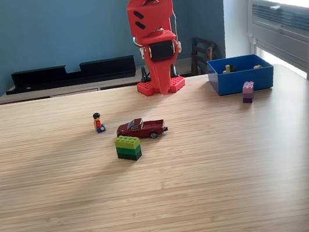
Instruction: Grasp a lego block and put it in the bin.
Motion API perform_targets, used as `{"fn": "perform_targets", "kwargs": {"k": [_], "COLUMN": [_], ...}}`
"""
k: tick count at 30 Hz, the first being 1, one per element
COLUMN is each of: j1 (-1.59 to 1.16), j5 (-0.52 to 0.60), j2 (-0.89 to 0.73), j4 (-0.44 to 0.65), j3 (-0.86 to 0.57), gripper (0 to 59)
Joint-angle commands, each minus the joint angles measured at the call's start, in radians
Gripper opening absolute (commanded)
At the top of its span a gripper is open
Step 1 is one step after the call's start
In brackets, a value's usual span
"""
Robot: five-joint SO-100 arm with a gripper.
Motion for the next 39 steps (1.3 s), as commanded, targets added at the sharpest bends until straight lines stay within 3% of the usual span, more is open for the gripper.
{"fn": "perform_targets", "kwargs": {"k": [1,8,14,22,39], "j1": [0.055,0.118,0.152,0.199,0.229], "j5": [0.034,0.138,0.227,0.272,0.275], "j2": [0.066,0.063,0.061,0.046,-0.460], "j4": [-0.044,-0.140,-0.187,-0.209,-0.150], "j3": [-0.089,-0.097,-0.101,-0.143,-0.520], "gripper": [0.2,1.7,14.6,20.1,22.4]}}
